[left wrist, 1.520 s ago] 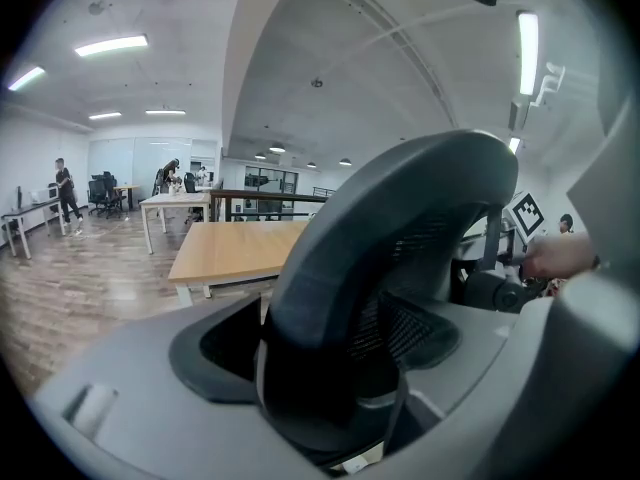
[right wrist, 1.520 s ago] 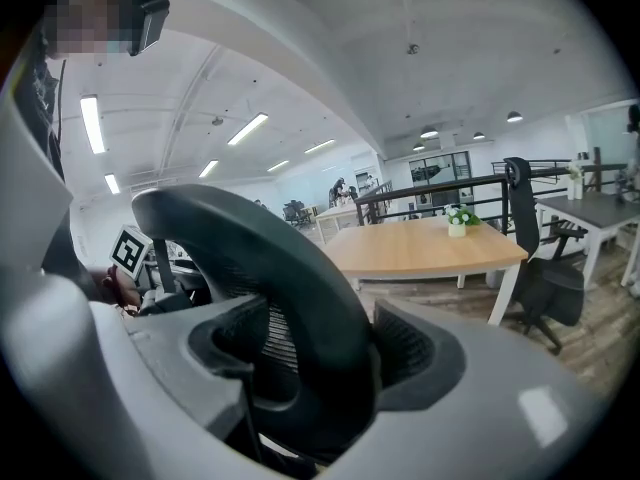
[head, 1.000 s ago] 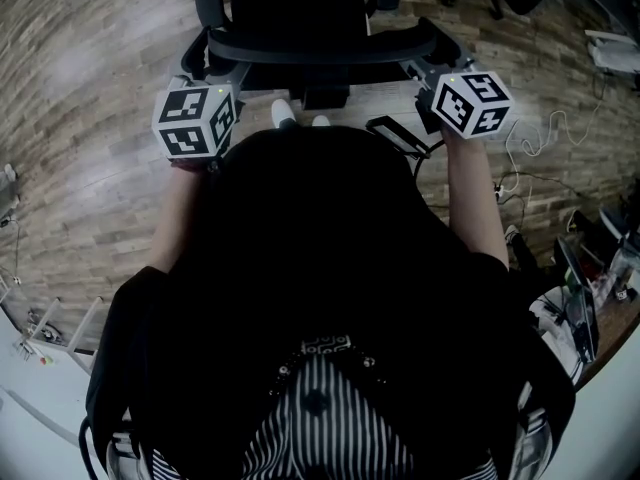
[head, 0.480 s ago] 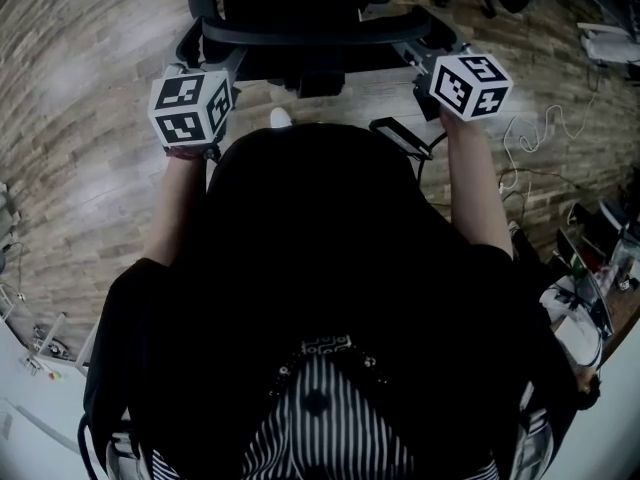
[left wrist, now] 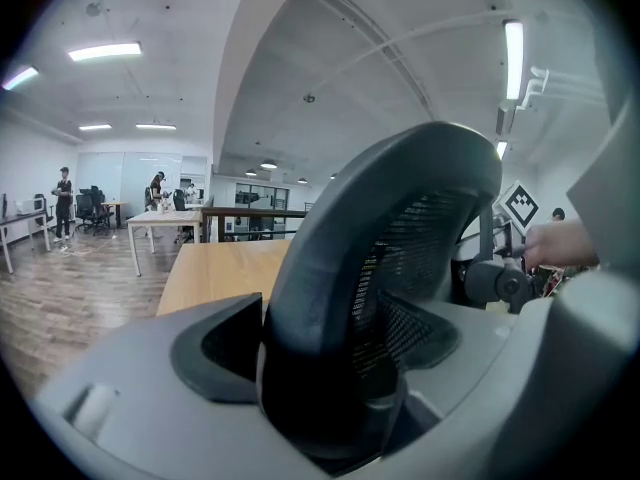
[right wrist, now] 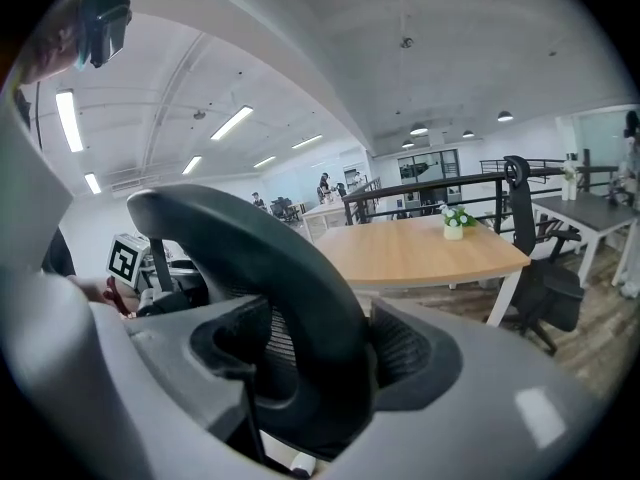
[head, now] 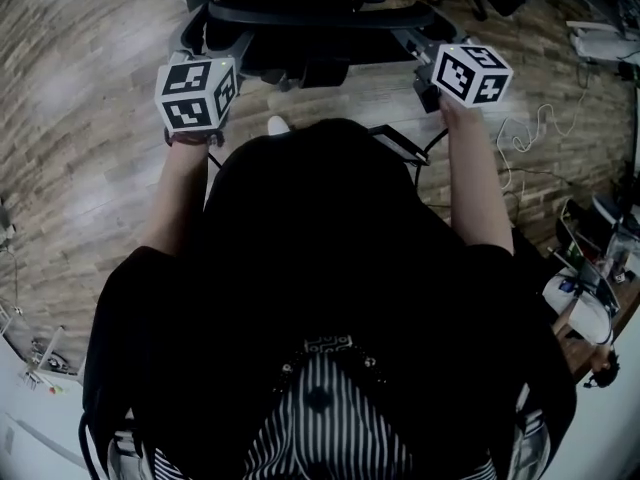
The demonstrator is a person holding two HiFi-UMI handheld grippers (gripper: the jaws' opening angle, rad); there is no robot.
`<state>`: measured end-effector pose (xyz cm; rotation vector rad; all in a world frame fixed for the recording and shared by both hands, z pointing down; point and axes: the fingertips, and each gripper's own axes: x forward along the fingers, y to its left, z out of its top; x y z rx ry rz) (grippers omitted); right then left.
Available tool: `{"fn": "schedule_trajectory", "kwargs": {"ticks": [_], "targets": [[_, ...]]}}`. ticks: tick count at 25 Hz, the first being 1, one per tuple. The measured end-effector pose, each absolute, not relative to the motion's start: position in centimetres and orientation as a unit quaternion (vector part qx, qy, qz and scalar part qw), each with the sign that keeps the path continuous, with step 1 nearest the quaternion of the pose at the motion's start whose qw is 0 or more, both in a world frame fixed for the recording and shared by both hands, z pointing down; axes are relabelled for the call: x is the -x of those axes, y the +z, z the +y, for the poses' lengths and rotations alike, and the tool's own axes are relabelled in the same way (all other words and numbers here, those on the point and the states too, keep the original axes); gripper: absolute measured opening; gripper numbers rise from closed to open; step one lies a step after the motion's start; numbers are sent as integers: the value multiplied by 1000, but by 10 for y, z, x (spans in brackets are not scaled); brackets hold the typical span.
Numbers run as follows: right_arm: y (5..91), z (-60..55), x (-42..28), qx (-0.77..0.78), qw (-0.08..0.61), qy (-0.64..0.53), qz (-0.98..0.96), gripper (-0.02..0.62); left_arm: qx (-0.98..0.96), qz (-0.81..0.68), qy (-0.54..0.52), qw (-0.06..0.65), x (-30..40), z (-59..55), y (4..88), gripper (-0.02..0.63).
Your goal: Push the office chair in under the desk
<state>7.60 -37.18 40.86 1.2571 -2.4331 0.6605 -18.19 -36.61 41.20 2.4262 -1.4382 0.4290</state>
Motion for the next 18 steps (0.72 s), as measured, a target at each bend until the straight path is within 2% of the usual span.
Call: {"fn": "schedule_trajectory", "kwargs": {"ticks": [18], "targets": [[402, -407, -64, -436, 158, 224, -857, 311, -837, -509, 141, 141, 195, -399, 403, 373]]}}
